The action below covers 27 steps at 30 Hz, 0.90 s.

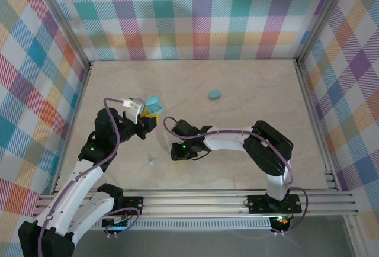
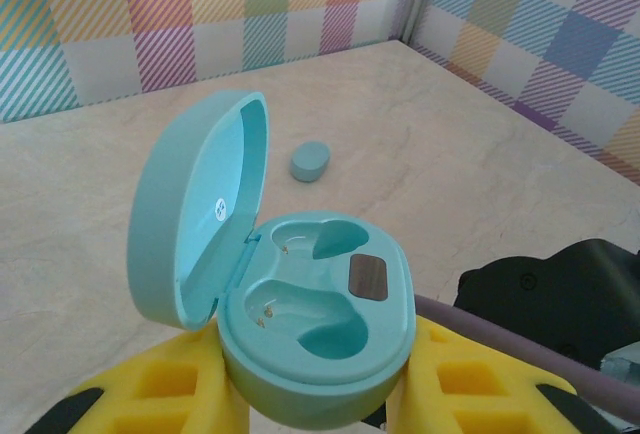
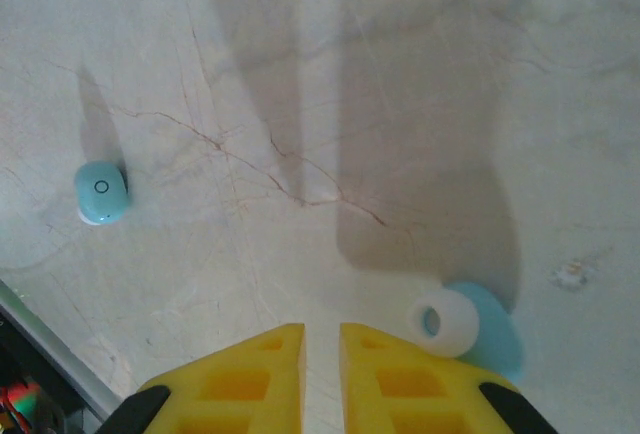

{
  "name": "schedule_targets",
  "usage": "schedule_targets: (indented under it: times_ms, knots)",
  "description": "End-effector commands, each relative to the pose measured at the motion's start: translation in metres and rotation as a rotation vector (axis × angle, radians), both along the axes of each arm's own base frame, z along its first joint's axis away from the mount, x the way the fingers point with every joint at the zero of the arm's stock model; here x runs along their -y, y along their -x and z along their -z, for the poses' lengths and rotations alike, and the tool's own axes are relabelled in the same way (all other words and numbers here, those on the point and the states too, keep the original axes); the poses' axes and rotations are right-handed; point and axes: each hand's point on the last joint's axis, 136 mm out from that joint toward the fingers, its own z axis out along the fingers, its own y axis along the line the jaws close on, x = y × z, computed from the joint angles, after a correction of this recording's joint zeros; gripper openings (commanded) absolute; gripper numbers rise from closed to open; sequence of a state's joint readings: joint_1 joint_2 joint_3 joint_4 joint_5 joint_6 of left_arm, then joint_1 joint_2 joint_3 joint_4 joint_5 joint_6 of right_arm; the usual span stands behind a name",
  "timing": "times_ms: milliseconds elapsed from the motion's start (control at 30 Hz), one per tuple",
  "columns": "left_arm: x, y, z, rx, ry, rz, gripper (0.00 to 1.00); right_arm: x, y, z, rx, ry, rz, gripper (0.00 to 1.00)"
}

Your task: Insert the wireless bluetooth earbuds into the charging case

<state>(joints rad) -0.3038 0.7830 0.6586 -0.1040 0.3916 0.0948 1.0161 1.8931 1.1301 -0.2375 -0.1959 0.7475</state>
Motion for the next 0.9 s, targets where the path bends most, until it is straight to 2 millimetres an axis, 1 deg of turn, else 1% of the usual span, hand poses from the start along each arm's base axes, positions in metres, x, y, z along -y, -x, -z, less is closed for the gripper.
schedule_targets:
  times_ms: [0, 67, 200, 267, 400, 567, 667, 867]
  knots:
    - [-0.005, -0.002, -0.005, 0.026, -0.004, -0.019, 0.04, -0.003, 0.004, 0.005, -0.017, 0.011, -0.025, 0.18]
    - [-0.005, -0.002, -0.006, 0.026, -0.005, -0.017, 0.04, 0.001, 0.004, 0.008, -0.013, 0.035, -0.019, 0.17]
    - [-0.005, -0.003, -0.004, 0.024, -0.007, -0.017, 0.04, 0.02, -0.001, 0.012, 0.014, 0.109, 0.025, 0.16]
    - [-0.004, -0.003, -0.004, 0.022, -0.007, -0.015, 0.04, 0.029, -0.004, 0.012, 0.03, 0.133, 0.037, 0.16]
    - [-0.004, -0.003, -0.003, 0.019, -0.008, -0.015, 0.04, 0.043, -0.017, 0.007, 0.056, 0.147, 0.058, 0.16]
    - [-0.004, -0.003, -0.002, 0.017, -0.008, -0.013, 0.04, 0.05, -0.039, -0.002, 0.091, 0.135, 0.086, 0.16]
    - [-0.004, -0.002, -0.003, 0.019, -0.007, -0.011, 0.04, 0.05, -0.049, -0.009, 0.111, 0.123, 0.091, 0.16]
    - [-0.004, -0.003, -0.004, 0.019, -0.007, -0.012, 0.04, 0.048, -0.054, -0.019, 0.118, 0.099, 0.102, 0.16]
